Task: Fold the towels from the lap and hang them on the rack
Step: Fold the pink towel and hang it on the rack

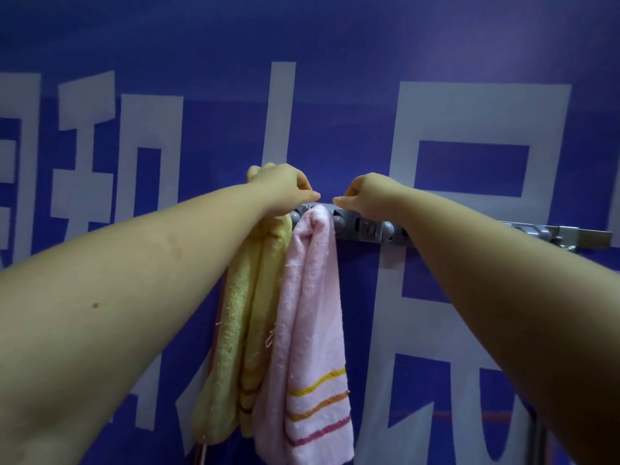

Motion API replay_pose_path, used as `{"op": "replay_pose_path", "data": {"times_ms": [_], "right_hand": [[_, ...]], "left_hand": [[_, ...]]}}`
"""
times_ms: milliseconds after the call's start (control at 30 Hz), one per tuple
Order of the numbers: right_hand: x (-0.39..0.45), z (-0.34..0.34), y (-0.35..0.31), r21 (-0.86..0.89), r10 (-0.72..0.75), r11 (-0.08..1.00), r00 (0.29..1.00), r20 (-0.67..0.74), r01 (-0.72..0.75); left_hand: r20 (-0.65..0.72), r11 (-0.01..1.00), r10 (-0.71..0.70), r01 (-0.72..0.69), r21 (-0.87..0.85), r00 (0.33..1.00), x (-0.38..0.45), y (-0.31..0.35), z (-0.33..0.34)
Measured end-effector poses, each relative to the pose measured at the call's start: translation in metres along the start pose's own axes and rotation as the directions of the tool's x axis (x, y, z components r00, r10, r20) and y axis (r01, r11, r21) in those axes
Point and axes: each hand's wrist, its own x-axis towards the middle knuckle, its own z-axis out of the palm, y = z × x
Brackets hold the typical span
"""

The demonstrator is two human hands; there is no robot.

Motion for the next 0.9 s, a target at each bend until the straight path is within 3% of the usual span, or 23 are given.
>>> {"op": "replay_pose_path", "data": {"times_ms": [133, 233, 400, 467, 900], "right_hand": [[-0.032, -0.019, -0.003, -0.006, -0.042, 0.999, 0.999, -0.012, 0.042], [-0.069, -0.029, -0.005, -0.035, -0.067, 0.997, 0.998, -0.005, 0.067], [-0.132, -0.035, -0.011, -0.257, -0.086, 0.961, 0.992, 0.095, 0.108], [-0.15, -0.032, -0.009, -0.267, -0.057, 0.959, 0.99, 0.132, 0.091], [-0.252, 0.049, 0.015, -0.209, 0.078, 0.978, 0.943, 0.325, -0.009]], "left_hand": [[0.006, 0.997, 0.072, -0.072, 0.006, 0.997, -0.024, 0.017, -0.029], [0.054, 0.982, 0.153, -0.158, 0.104, 0.987, -0.049, 0.031, -0.042], [0.192, 0.946, 0.225, -0.261, 0.191, 0.955, -0.098, 0.051, -0.042], [0.233, 0.932, 0.233, -0.285, 0.222, 0.944, -0.119, 0.06, -0.04], [0.428, 0.973, 0.158, -0.213, 0.085, 0.89, -0.236, 0.071, 0.03]]}}
